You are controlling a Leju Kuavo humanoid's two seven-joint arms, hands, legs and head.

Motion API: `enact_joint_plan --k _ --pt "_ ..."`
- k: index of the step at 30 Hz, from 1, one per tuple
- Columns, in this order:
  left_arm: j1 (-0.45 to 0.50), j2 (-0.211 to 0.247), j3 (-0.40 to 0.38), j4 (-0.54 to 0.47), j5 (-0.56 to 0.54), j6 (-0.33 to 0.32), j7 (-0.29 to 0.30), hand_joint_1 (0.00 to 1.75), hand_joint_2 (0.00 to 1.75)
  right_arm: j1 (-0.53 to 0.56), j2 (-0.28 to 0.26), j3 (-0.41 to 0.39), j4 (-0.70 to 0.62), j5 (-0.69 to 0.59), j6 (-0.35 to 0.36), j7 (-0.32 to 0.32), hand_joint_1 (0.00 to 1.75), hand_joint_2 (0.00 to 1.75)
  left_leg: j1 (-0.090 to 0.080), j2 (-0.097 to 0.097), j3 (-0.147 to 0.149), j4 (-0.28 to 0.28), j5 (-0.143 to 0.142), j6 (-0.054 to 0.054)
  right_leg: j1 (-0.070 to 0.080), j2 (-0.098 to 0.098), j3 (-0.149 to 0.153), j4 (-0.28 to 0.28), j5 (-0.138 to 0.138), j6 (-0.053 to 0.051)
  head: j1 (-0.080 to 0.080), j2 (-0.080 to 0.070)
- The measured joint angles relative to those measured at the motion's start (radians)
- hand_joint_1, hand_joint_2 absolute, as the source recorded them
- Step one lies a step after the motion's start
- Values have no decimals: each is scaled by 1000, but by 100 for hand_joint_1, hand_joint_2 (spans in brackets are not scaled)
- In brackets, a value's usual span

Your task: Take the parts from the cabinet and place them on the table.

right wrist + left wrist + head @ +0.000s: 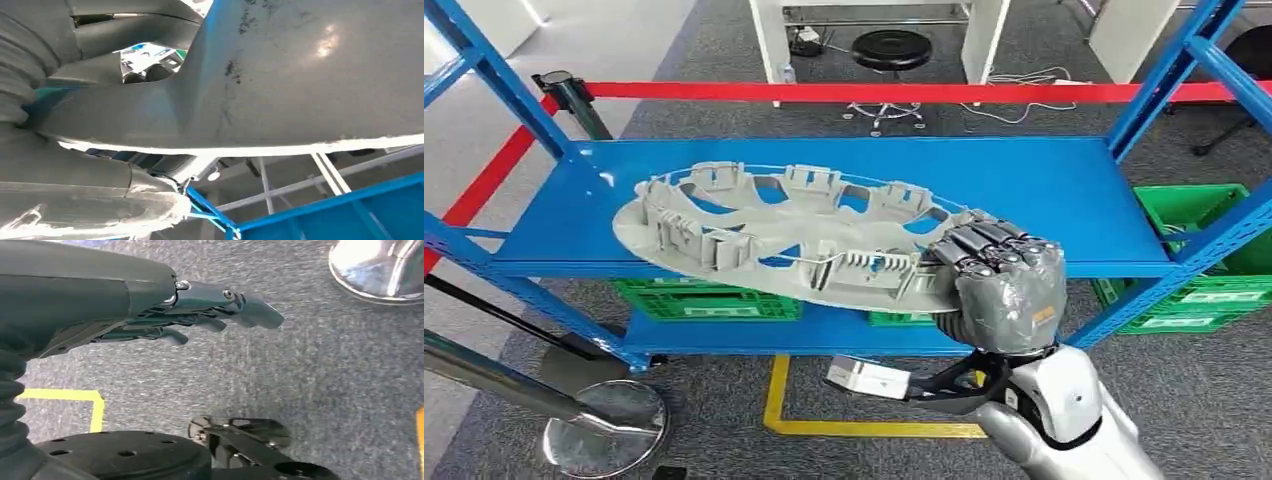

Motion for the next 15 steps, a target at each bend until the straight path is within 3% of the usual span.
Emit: enact_joint_plan --k 2,3,4,6,7,8,10,11,12,13,15 --pt "-1 1 0 0 0 0 0 0 175 0 3 0 0 -5 1 0 175 175 -1 0 115 -173 57 11 1 1 -12 9 6 5 0 0" --pt "-3 2 0 0 0 0 0 0 175 0 3 0 0 -7 3 0 175 175 -5 -1 148 -230 39 17 5 2 -18 11 9 10 0 0" --pt "-4 2 0 0 2 0 0 0 175 -1 3 -1 0 -11 5 1 175 175 -7 -1 154 -246 40 19 6 1 -22 13 15 17 2 0" --pt "-5 2 0 0 6 0 0 0 175 -1 3 0 0 -15 6 1 175 175 -8 -3 143 -247 41 22 4 0 -29 13 29 30 0 0" --pt "-3 3 0 0 8 0 0 0 175 -1 3 -1 0 -17 8 2 175 175 -8 -2 137 -250 50 34 6 1 -32 11 37 39 2 0" --pt "-4 2 0 0 8 0 0 0 175 -1 3 -2 0 -18 10 2 175 175 -1 3 131 -257 62 46 3 3 -39 18 20 43 0 0" --pt "-6 2 0 0 8 0 0 0 175 -1 3 -3 0 -21 17 2 175 175 -2 5 111 -257 78 62 3 3 -73 97 -75 50 6 0" --pt "-6 2 0 0 8 -1 0 0 175 0 3 -3 1 -21 16 2 175 175 -3 5 99 -256 87 64 3 3 -96 179 -127 52 6 0" --pt "-5 2 0 0 9 -3 5 0 175 1 3 -3 6 -25 18 2 175 175 -7 5 73 -255 107 66 3 3 -124 308 -175 57 6 0" --pt "-5 3 0 0 9 -6 8 0 175 2 3 -6 9 -26 21 4 175 175 -8 5 61 -255 116 65 3 3 -110 310 -156 55 5 0" --pt "-5 4 0 0 10 -10 8 0 175 0 4 -9 15 -28 22 4 175 175 -11 4 40 -254 133 63 4 3 -32 212 -81 49 5 0"
